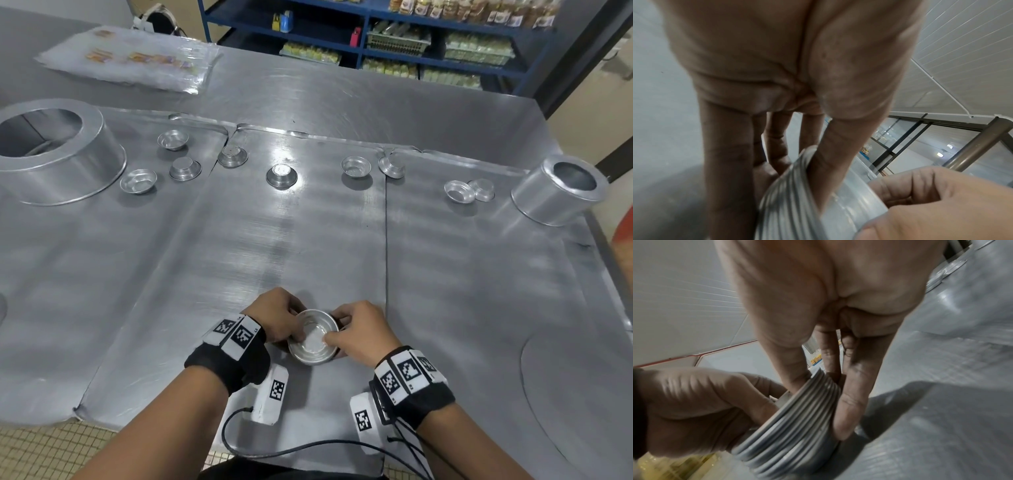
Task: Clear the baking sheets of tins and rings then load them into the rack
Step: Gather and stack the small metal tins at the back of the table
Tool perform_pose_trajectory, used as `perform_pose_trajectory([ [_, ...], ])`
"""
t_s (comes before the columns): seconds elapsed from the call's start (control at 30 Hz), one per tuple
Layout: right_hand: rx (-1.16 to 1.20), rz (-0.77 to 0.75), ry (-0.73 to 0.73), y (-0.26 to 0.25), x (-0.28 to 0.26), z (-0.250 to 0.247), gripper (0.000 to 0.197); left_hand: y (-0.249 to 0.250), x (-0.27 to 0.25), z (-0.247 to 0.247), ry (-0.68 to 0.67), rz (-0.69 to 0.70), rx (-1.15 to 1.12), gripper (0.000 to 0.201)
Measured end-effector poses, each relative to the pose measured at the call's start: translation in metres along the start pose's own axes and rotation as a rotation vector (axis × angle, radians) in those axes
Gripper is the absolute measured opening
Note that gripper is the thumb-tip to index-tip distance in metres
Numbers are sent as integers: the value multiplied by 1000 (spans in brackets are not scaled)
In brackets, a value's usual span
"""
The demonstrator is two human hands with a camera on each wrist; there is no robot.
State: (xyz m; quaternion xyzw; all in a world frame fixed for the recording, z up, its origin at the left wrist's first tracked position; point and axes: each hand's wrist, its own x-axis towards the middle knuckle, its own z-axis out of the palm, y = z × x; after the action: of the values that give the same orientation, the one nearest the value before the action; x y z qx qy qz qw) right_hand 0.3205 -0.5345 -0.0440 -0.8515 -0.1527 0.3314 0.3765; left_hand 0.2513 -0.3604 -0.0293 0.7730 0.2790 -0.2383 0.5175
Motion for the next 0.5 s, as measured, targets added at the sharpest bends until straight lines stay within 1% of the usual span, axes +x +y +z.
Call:
perform_pose_trajectory([
  [0.13, -15, 13, 7, 2, 2, 1, 34, 2, 6, -3, -45, -17, 34, 35],
  [0.3, 26, 52, -85, -7, 2, -7, 33, 11, 15, -13, -163, 18, 201, 34],
  [0.43, 183, 129, -69, -15, 4, -27, 33, 31, 26, -32, -224, 103, 232, 32],
  [0.5, 205, 145, -7, -16, 10, -42, 29, 46, 36, -42, -219, 167, 284, 31],
])
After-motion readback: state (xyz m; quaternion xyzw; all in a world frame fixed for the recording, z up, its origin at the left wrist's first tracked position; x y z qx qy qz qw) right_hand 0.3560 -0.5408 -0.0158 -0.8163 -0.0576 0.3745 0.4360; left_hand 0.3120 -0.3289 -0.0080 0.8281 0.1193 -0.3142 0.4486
